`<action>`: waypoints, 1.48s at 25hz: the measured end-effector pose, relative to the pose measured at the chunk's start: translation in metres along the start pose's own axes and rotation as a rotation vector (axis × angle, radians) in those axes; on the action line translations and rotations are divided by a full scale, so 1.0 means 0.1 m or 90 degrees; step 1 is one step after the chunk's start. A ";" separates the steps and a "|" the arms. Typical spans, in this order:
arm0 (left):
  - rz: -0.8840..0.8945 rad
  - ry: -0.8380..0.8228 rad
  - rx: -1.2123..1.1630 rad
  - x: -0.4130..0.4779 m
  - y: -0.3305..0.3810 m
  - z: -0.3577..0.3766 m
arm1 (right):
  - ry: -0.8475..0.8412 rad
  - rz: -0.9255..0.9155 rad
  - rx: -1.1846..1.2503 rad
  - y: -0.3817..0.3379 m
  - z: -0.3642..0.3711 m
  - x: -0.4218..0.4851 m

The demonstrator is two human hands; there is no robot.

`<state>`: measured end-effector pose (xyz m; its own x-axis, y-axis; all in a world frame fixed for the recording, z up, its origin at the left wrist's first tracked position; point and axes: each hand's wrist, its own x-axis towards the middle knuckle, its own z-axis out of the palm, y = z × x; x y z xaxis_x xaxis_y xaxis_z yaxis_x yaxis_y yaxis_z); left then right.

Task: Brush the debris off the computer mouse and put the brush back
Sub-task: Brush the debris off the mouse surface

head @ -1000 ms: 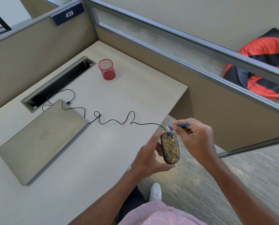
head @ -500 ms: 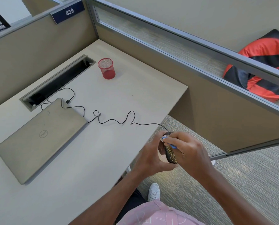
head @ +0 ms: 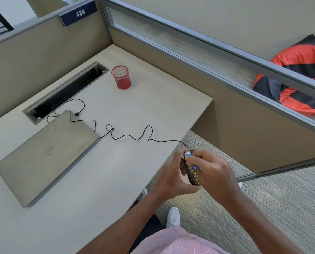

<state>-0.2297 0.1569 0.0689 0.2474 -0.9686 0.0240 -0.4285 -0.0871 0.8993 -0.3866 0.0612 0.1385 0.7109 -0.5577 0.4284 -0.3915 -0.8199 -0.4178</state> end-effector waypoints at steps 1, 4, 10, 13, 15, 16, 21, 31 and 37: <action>-0.006 -0.005 -0.009 0.00 -0.01 0.01 | -0.004 -0.010 0.004 -0.03 0.01 0.00; -0.004 -0.013 -0.017 -0.01 -0.04 0.02 | -0.021 -0.014 0.017 -0.05 -0.01 -0.02; 0.002 0.008 -0.011 -0.01 -0.03 0.05 | 0.017 0.040 0.007 0.08 -0.08 0.02; 0.004 0.019 -0.001 0.02 -0.01 0.05 | -0.004 0.036 0.005 0.05 -0.04 0.00; 0.002 0.018 0.007 0.02 0.00 0.06 | -0.021 0.030 0.015 0.00 -0.02 -0.04; 0.002 0.016 0.012 0.02 0.00 0.06 | -0.024 0.026 0.021 -0.02 -0.01 -0.05; 0.012 0.029 0.004 0.02 -0.01 0.09 | 0.009 0.047 0.026 0.02 -0.05 0.03; -0.007 0.027 0.007 0.03 0.00 0.09 | -0.011 0.048 0.021 0.00 -0.11 -0.01; 0.006 0.039 0.008 0.01 0.03 0.08 | 0.010 0.069 0.042 0.01 -0.13 0.06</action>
<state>-0.2379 0.1542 0.0680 0.2955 -0.9535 0.0597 -0.4422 -0.0811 0.8932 -0.3902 0.0551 0.1507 0.6572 -0.6446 0.3906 -0.4250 -0.7449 -0.5143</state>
